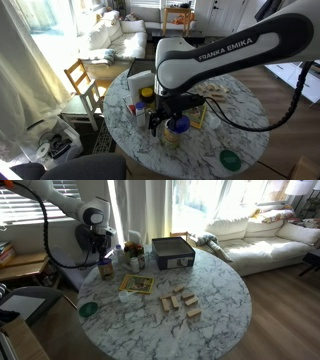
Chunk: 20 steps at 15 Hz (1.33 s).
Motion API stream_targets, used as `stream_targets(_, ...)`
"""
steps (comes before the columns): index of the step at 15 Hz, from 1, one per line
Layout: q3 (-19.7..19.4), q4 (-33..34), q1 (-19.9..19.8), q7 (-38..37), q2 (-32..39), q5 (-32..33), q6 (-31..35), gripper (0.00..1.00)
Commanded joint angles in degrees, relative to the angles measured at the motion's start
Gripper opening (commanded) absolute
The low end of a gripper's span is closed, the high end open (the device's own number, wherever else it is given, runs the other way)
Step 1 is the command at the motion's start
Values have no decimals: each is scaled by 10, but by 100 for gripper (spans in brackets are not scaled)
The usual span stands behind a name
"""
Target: Put the measuring cup on the table then unstack the yellow tins
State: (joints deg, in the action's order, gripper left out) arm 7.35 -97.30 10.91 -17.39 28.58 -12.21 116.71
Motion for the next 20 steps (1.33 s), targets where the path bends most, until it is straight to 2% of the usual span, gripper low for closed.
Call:
stream_targets(1, 8, 11, -8, 15, 8, -32, -11, 100)
stream_targets(10, 9, 11, -12, 24, 1, -64, -12, 100)
stream_targets(14, -11, 10, -11, 22, -21, -25, -6, 100)
stream_targets(20, -21, -12, -60, 92, -31, -49, -7, 100)
